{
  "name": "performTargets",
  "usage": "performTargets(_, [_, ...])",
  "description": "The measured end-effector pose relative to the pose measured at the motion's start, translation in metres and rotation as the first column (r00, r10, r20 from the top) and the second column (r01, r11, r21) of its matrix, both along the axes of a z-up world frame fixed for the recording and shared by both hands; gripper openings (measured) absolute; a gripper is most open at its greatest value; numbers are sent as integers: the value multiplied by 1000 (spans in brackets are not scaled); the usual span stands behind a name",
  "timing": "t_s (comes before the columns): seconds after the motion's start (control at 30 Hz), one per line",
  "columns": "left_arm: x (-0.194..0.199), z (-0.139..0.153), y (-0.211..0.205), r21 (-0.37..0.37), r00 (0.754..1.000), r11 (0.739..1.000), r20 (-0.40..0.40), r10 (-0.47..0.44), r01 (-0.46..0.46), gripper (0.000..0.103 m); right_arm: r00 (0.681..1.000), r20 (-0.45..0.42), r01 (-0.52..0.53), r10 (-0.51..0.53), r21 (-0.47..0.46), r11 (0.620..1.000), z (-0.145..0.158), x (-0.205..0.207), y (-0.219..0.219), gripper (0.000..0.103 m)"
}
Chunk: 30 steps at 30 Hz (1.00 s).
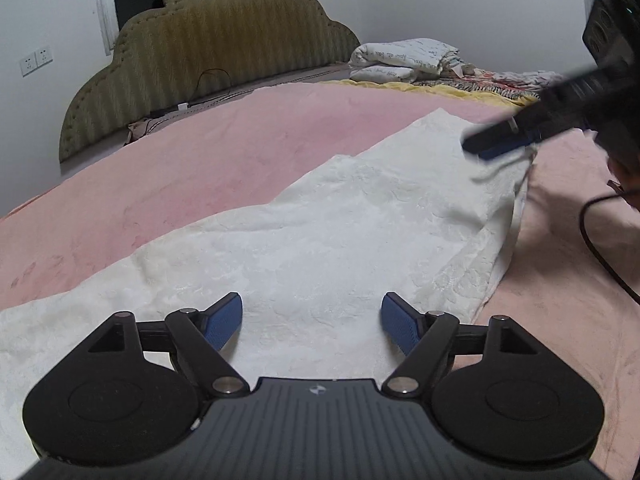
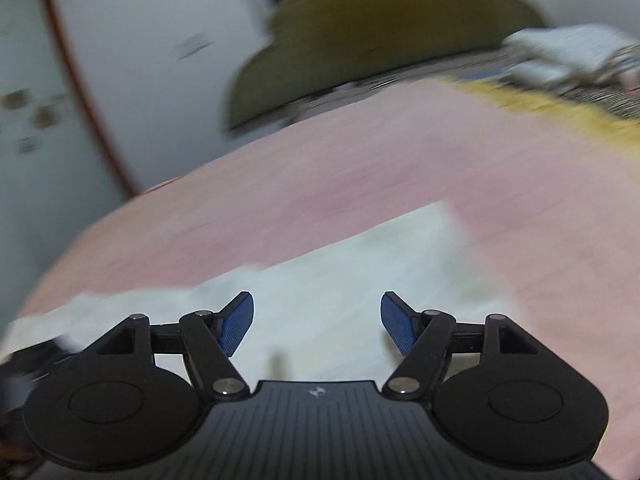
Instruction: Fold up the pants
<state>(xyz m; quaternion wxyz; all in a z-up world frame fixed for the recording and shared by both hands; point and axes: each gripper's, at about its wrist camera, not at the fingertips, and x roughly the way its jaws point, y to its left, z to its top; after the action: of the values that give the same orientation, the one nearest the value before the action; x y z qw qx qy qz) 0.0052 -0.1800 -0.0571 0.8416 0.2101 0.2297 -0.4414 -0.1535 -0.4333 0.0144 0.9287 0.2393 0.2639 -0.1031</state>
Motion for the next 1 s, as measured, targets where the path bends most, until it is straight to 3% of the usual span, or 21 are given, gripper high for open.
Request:
performTargets(0.07, [0, -1, 2, -8, 1000, 1000, 1, 11, -11, 86, 992, -81, -101, 99, -17, 995, -9, 13, 17, 72])
performTargets(0.1, [0, -2, 2, -12, 1000, 1000, -3, 23, -23, 91, 987, -144, -86, 75, -73, 994, -14, 16, 21, 71])
performTargets(0.2, [7, -3, 3, -16, 997, 998, -42, 58, -59, 101, 962, -184, 147, -202, -276, 950, -10, 0, 6, 71])
performTargets(0.23, [10, -4, 4, -19, 996, 998, -59, 62, -63, 102, 950, -131, 243, -283, -255, 936, -4, -12, -3, 71])
performTargets(0.27, [12, -4, 4, -21, 995, 998, -72, 64, -66, 102, 945, -55, 310, -323, -167, 936, 3, -28, -11, 72])
performTargets(0.37, [13, -4, 4, -19, 995, 997, -73, 67, -69, 103, 896, 98, 411, -433, 185, 893, 4, -70, -41, 83])
performTargets(0.43, [12, -3, 4, -16, 995, 997, -70, 69, -70, 103, 887, 105, 383, -449, 377, 843, -9, -88, -43, 83])
performTargets(0.53, [12, -3, 3, -16, 995, 997, -74, 70, -72, 103, 920, 42, 299, -389, 567, 768, -35, -85, -31, 84])
performTargets(0.6, [12, -3, 3, -14, 995, 997, -73, 71, -73, 103, 942, 35, 248, -334, 601, 760, -45, -74, -17, 83])
performTargets(0.67, [12, -3, 2, -14, 995, 997, -72, 72, -73, 103, 961, 35, 209, -274, 558, 803, -39, -55, -10, 84])
performTargets(0.7, [12, -3, 2, -15, 995, 997, -72, 72, -74, 103, 967, 43, 185, -252, 566, 804, -40, -48, -10, 84])
performTargets(0.8, [13, -3, 2, -15, 995, 997, -74, 73, -74, 103, 962, 59, 190, -268, 561, 806, -39, -33, -14, 83])
performTargets(0.9, [13, -4, 1, -15, 994, 997, -75, 74, -75, 103, 917, 91, 272, -388, 569, 776, -41, -39, -18, 82])
performTargets(1.0, [13, -3, 1, -15, 994, 997, -79, 75, -76, 103, 824, 116, 386, -554, 600, 700, -44, -56, -33, 82])
